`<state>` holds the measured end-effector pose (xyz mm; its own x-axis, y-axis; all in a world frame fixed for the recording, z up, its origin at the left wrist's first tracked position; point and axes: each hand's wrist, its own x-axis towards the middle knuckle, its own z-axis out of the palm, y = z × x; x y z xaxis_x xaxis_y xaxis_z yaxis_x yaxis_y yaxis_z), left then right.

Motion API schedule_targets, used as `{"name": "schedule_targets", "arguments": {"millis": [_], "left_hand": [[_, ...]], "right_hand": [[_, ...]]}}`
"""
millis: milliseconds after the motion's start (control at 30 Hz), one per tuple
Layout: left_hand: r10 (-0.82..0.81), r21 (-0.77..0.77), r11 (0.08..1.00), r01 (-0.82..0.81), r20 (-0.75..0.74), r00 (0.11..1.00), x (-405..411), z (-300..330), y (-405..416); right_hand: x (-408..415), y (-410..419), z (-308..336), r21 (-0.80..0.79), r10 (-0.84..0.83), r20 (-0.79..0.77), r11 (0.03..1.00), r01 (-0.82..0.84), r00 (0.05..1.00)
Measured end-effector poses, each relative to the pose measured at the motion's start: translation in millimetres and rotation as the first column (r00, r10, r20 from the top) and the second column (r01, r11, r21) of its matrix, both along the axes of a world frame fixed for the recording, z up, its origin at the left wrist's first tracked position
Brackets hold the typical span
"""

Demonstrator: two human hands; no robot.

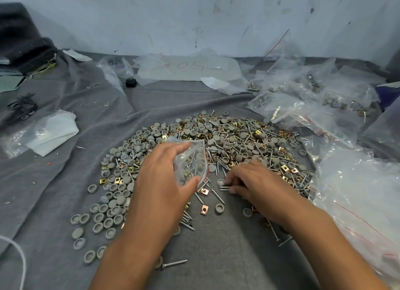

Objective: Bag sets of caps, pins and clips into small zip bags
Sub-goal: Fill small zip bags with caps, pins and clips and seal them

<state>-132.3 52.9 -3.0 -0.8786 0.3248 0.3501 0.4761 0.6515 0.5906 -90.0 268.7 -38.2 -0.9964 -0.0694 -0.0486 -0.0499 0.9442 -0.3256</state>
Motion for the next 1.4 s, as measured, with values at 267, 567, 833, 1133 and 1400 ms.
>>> {"name": "schedule_targets", "arguments": {"millis": [267,567,833,1133,1400], "left_hand": [[0.005,-0.003,1.000,-0.005,-0.006,1.000,-1.5,-1.2,-0.8],[-0.039,-0.007,0.999,0.039,0.002,0.999,0.7,-0.8,3.9],[0.065,0.033,0.997,-0.065,0.008,0.998,-2.3,1.5,-2.7],[0.090,0.039,0.995,-0.090,0.016,0.996,-4.2,3.3,-6.8],[0.090,0.041,0.995,-0.091,0.016,0.996,-5.0,5.4,-9.2]], "right_hand": [[2.1,-17.8,1.7,-0.148,-0.056,-0.085,0.988,0.043,0.995],[3.4,-54.8,26.4,-0.410,-0.131,-0.514,0.906,-0.109,0.847],[11.4,-46.0,16.5,-0.255,-0.066,-0.026,0.965,0.057,0.997],[14.8,-44.9,8.3,-0.207,-0.044,-0.008,0.977,0.042,0.999],[-7.3,-36.1,-3.1,-0.263,-0.278,-0.058,0.931,0.254,0.959]]}}
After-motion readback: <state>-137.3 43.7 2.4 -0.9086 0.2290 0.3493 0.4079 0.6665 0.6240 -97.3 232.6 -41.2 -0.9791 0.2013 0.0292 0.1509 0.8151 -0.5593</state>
